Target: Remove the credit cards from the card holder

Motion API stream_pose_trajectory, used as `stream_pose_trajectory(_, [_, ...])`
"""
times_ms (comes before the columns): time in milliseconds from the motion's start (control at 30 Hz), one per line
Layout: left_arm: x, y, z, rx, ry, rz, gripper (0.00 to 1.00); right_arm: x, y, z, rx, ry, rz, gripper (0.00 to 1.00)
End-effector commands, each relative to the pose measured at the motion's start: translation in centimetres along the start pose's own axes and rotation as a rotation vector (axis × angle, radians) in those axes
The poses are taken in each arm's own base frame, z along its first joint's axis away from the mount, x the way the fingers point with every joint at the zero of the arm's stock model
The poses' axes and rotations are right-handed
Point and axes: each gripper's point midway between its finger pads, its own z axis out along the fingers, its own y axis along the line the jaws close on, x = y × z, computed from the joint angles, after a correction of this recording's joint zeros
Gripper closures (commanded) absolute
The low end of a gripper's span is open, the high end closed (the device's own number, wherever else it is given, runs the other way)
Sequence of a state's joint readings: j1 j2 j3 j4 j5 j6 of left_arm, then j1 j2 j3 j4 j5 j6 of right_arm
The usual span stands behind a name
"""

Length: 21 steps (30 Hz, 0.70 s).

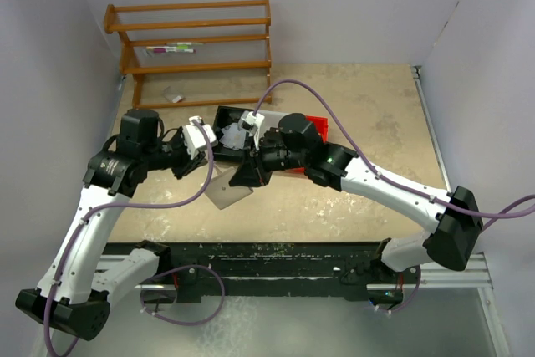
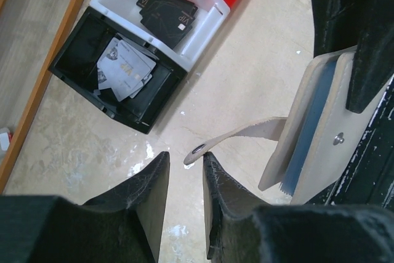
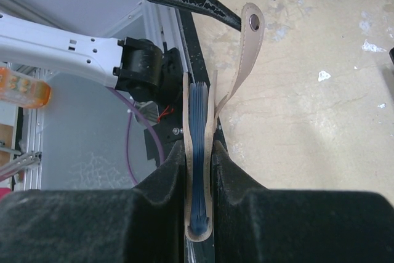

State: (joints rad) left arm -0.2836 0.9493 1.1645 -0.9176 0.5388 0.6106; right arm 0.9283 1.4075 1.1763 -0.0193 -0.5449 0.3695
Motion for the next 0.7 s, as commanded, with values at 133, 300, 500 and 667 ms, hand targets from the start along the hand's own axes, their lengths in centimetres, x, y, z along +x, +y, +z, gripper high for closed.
stream_pose_trajectory(133, [-2.3,-3.4,-1.0,0.176,-0.091,0.000,0.66,-2.3,1.7,-0.5,-0.063,-0.053,-0.065,1.00])
stream_pose_trajectory(300, [-2.1,-5.5,-1.7,0.280,-0.105,0.051,0.60,-2.0,1.9,-0.7,-0.077,-0.041,-0.079,1.00])
stream_pose_trajectory(500, [-2.4,-4.3,-1.5,0.220,-0.114,0.098,0.59,-1.5,2.6,-0.8,-0.123,-0.012,-0.093,1.00])
stream_pose_trajectory(667, [-1.6,-3.3,-0.8,0.178,-0.087,0.092,0.74,-1.2,3.2,-1.0,-0.164,0.011,-0.106,1.00])
